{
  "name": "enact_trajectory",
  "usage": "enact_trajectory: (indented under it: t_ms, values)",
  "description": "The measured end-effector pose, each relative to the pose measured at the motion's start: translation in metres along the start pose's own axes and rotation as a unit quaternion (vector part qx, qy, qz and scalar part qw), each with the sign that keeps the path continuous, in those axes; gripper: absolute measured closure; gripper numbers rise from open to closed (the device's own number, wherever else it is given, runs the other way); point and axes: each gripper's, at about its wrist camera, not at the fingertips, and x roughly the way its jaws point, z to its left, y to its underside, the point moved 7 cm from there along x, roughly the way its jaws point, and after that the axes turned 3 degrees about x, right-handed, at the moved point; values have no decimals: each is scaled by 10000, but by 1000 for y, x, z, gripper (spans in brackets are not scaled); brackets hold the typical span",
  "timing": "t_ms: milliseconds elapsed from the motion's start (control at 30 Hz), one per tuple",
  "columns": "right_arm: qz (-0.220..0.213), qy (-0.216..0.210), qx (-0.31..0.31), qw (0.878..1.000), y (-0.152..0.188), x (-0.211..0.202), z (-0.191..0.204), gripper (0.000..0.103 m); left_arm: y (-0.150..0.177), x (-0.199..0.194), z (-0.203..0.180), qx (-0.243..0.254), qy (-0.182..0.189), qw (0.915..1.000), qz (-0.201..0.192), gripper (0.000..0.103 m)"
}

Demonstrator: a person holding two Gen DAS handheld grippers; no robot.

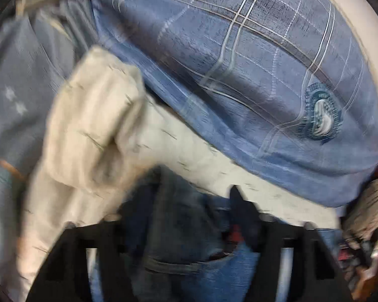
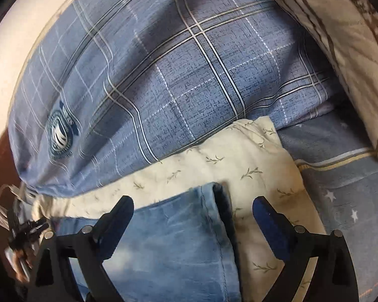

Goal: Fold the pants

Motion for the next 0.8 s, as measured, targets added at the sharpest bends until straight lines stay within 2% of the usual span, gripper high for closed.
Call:
enact_trajectory:
  t_ms: [100, 133, 167, 200, 233, 267, 300, 367, 433, 467, 533, 567, 600, 633, 667, 700, 733, 767, 800]
  values:
    - [174, 116, -97, 9997, 0, 16, 2, 6, 7, 25, 3, 75, -130, 9991, 408, 35]
    - [227, 123, -144, 9996, 1, 23, 4, 6, 13, 36, 6, 47, -167, 9978, 636, 44]
    - [307, 191, -237, 9991, 2, 32, 7, 6, 19, 47, 5, 11, -126, 9964, 839, 65]
    - [402, 301, -358, 9981, 3, 41, 9, 9, 23, 56, 5, -40, -129, 9948, 1011, 72]
    - [502, 433, -475, 9967, 5, 50, 10, 19, 23, 59, 4, -33, -150, 9945, 1036, 82]
    - [638, 649, -551, 9943, 7, 59, 9, 60, 22, 57, 1, 29, -147, 9951, 974, 88]
    - [734, 719, -606, 9929, 9, 63, 10, 79, 18, 52, -2, 95, -199, 9962, 841, 89]
    - [500, 914, -1075, 9887, 8, 55, 26, 86, 5, 23, -17, 564, -467, 9973, 70, 90]
    - [-150, 1279, -1759, 9759, 3, 33, 50, 87, 1, 6, -32, 1060, -639, 9913, -440, 90]
    - [-358, 1379, -1924, 9709, 1, 27, 57, 87, 5, 12, -33, 1176, -741, 9897, -340, 90]
    - [-175, 1488, -1696, 9740, 2, 40, 47, 87, 18, 36, -21, 1154, -951, 9887, 65, 88]
    - [8, 1453, -1511, 9778, 5, 51, 36, 82, 24, 46, -15, 1091, -959, 9891, 247, 82]
    - [163, 1364, -1336, 9815, 8, 59, 29, 80, 29, 52, -8, 1008, -923, 9898, 393, 80]
    - [345, 1195, -1081, 9863, 12, 65, 21, 77, 31, 51, -6, 930, -765, 9921, 361, 78]
    - [462, 915, -776, 9917, 16, 67, 13, 63, 31, 46, -6, 907, -660, 9931, 329, 70]
    - [437, 614, -550, 9956, 16, 63, 9, 41, 31, 42, -7, 877, -554, 9940, 352, 67]
    - [356, 364, -386, 9980, 13, 56, 8, 35, 29, 34, -4, 785, -473, 9952, 345, 60]
    - [262, 299, -297, 9988, 8, 49, 5, 32, 25, 32, -2, 702, -469, 9959, 310, 48]
    - [199, 287, -249, 9991, 5, 45, 3, 32, 21, 28, 0, 615, -447, 9968, 251, 41]
